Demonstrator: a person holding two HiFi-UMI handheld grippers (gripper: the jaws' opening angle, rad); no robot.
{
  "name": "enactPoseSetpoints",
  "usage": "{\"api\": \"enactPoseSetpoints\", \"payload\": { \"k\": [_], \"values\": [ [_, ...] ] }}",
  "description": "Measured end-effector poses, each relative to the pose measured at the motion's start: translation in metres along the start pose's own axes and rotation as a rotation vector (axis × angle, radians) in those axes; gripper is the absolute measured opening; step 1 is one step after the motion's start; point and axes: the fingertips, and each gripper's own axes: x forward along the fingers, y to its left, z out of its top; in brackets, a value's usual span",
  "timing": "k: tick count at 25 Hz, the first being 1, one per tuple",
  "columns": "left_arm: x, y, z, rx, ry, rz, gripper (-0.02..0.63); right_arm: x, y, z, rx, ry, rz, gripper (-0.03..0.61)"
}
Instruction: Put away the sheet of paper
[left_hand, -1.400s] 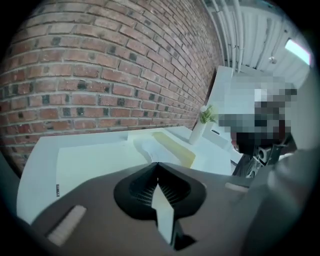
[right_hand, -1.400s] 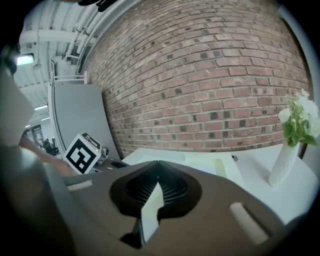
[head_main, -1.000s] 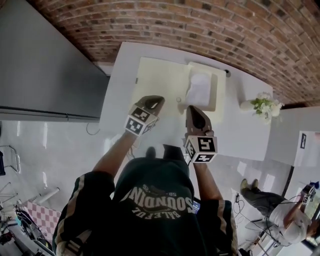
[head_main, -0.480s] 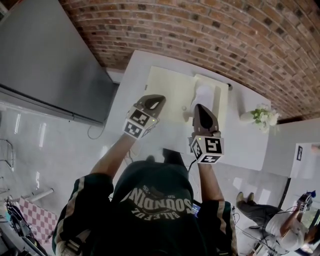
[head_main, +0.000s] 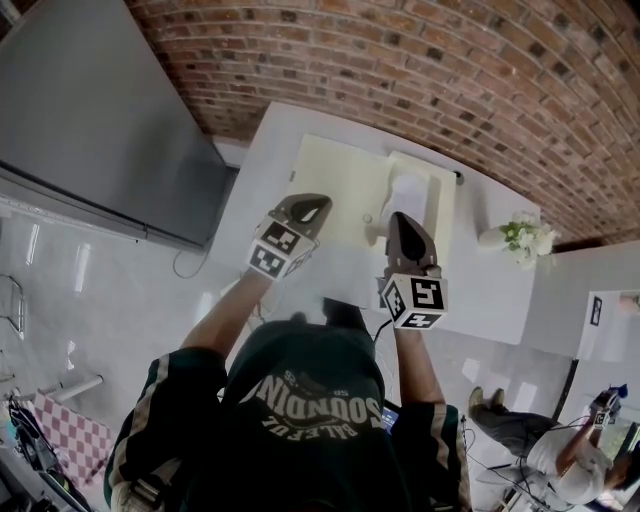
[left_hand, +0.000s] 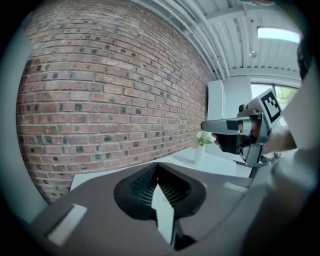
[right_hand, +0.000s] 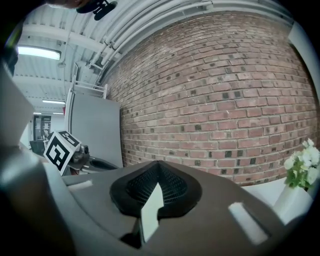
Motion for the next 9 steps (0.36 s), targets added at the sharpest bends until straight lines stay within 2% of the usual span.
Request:
{"api": "enactPoseSetpoints", "payload": {
  "k": [9],
  "values": [
    [0.013,0.002,0.0,-0.001,0.009,-0.009,0.012,0.007,-0.009,-0.003,0.02,0.003,0.002,-0.003]
  ]
}}
